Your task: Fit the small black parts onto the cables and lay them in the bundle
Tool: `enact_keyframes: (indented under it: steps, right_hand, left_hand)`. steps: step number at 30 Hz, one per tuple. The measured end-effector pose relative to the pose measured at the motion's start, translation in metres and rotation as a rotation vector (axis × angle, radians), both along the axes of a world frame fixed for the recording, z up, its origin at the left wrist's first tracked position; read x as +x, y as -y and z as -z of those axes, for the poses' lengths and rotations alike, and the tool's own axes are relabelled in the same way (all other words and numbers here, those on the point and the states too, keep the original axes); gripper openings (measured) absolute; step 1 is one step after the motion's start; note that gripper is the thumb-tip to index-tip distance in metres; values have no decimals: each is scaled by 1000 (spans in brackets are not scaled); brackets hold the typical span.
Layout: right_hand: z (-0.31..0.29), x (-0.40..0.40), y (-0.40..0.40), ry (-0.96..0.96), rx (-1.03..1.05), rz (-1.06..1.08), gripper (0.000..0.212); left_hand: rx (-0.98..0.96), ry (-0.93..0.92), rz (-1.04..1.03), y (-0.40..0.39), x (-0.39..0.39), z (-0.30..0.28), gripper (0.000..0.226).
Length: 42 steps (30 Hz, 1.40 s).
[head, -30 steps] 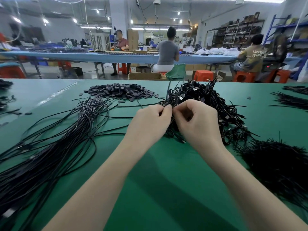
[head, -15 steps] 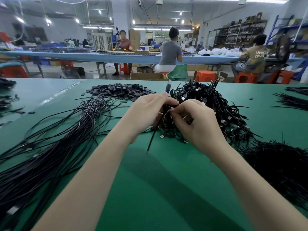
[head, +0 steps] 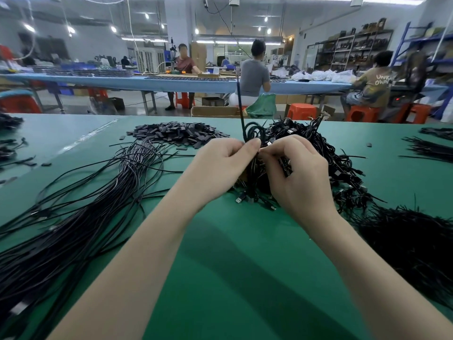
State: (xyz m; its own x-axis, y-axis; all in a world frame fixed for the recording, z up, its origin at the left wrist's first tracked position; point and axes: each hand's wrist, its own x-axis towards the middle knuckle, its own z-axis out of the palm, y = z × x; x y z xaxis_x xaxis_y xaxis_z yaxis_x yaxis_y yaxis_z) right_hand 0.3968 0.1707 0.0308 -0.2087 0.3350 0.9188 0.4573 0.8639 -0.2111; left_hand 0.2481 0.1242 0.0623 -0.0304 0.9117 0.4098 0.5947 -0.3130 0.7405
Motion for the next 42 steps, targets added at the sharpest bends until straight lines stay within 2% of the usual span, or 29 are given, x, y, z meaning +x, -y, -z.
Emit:
enact_keyframes:
  steps: [2,4,5,7,10,13,15,18,20,22,24,26,30,32,33,36,37,42]
  right_hand:
    - [3,-1,1,83,117,102,8]
    - [6,-2,2,152,221,190,10]
    - [7,-2,2,153,230,193,10]
    - [6,-4,4,116,170,114,11]
    - [2,1,1,86,78,0,13]
    - [2,4,-1,94,46,-16,13]
    - [1,4,-2,83,48,-4,10]
    - [1,2,-2,57,56,8,7]
    - [1,1,-1,10,87,34,7]
    - [1,2,-2,-23,129,64,8]
    - [2,6,-3,-4,198,123,10]
    - [4,9,-2,58,291,214,13]
    - [7,2,0,64,281,224,15]
    - [6,2,-1,0,208,160,13]
    - [5,3,-2,-22,186,138,11]
    - [4,6,-4,-18,163,106,8]
    - [4,5,-3,-13,150,92,9]
    - [4,-1,1,-47,79,64,8]
  left_hand:
    - [6,165,-58,-3,4,4,40]
    - [-49,359,-65,-4,7,5,43]
    - [-88,447,-47,-6,6,5,35]
    - [-139,555,7,-3,5,1,14]
    - [-227,579,141,0,0,-6,26]
    - [-254,488,270,1,-9,-7,37]
    - [-162,333,267,1,-14,-5,39]
    - [53,58,41,-4,-16,-1,22]
    - [97,3,-46,-4,-11,0,8]
    - [5,197,8,-1,-2,0,9]
    - [-152,463,57,2,8,-1,29]
    - [-229,589,86,4,13,-5,43]
    - [-231,725,185,9,15,-13,22]
    - [-166,672,251,11,8,-15,28]
    - [-119,571,272,12,3,-16,32]
    - [54,95,240,9,-9,-10,40]
    - [89,34,206,7,-11,-10,42]
    - [283,-1,78,-1,-7,-4,14]
